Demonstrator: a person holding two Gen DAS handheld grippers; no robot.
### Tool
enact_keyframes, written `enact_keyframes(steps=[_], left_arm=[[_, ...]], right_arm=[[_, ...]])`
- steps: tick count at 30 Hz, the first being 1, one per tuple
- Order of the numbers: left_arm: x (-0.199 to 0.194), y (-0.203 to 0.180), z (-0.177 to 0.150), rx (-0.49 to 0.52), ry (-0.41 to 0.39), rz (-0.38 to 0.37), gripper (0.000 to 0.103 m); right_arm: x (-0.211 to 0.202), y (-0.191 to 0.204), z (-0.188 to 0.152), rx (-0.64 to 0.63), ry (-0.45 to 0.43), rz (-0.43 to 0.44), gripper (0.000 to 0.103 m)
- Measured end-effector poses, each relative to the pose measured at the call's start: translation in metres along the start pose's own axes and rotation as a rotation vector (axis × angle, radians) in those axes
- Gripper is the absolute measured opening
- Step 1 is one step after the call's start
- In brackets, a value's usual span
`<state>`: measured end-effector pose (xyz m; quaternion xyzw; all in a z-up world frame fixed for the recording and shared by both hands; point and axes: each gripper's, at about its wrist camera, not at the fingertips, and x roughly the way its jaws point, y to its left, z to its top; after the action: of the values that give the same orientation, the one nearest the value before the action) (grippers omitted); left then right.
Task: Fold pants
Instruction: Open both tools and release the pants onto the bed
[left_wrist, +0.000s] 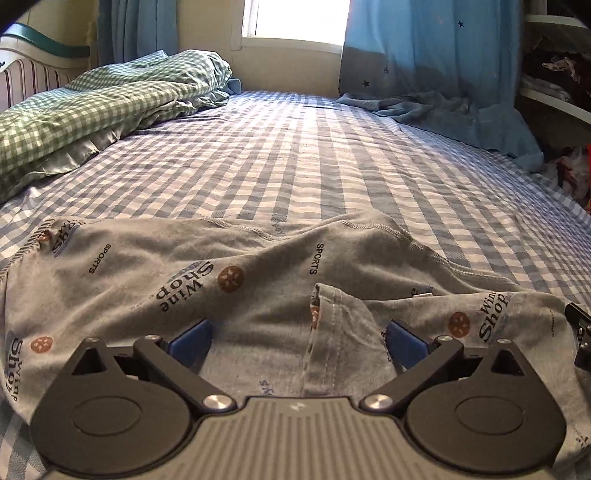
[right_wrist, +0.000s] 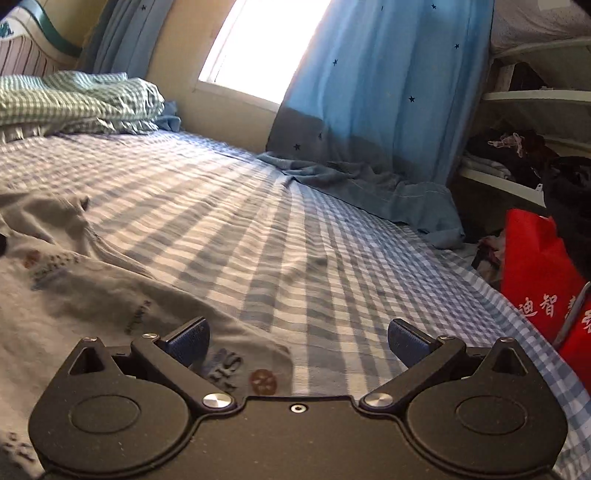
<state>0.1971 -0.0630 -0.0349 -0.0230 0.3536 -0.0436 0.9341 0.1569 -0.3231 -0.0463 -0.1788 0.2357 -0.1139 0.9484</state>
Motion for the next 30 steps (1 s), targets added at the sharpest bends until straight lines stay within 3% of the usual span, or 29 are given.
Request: enact_keyframes(steps=[4, 11, 16, 20, 23, 26, 30], left_arm=[[0.002, -0.006, -0.006, 0.040, -0.017, 0.030, 0.103], [0.003, -0.005, -0.006, 0.027, -0.023, 0.027, 0.103], [0.003, -0.005, -0.006, 0.026, -0.023, 0.026, 0.103], [0.004, -0.005, -0.006, 0.029, -0.023, 0.029, 0.103], [0.004, -0.005, -0.006, 0.028, -0.023, 0.028, 0.103], [0.004, -0.005, -0.007, 0.028, -0.024, 0.027, 0.103], [0.002, -0.004, -0.006, 0.023, -0.024, 0.019, 0.103]], right_arm=[[0.018, -0.009, -0.007, 0.023, 0.050, 0.003, 0.102], [0.015, -0.006, -0.007, 0.007, 0.040, -0.006, 0.102], [-0.018, -0.010, 0.002, 0.091, 0.038, -0.086, 0.102], [-0.057, 0.003, -0.006, 0.148, -0.018, -0.060, 0.102], [-0.057, 0.021, -0.021, 0.103, 0.044, -0.046, 0.102], [-0.061, 0.027, -0.030, 0.109, -0.003, -0.081, 0.102], [-0.059, 0.027, -0.027, 0.095, 0.021, -0.074, 0.102]])
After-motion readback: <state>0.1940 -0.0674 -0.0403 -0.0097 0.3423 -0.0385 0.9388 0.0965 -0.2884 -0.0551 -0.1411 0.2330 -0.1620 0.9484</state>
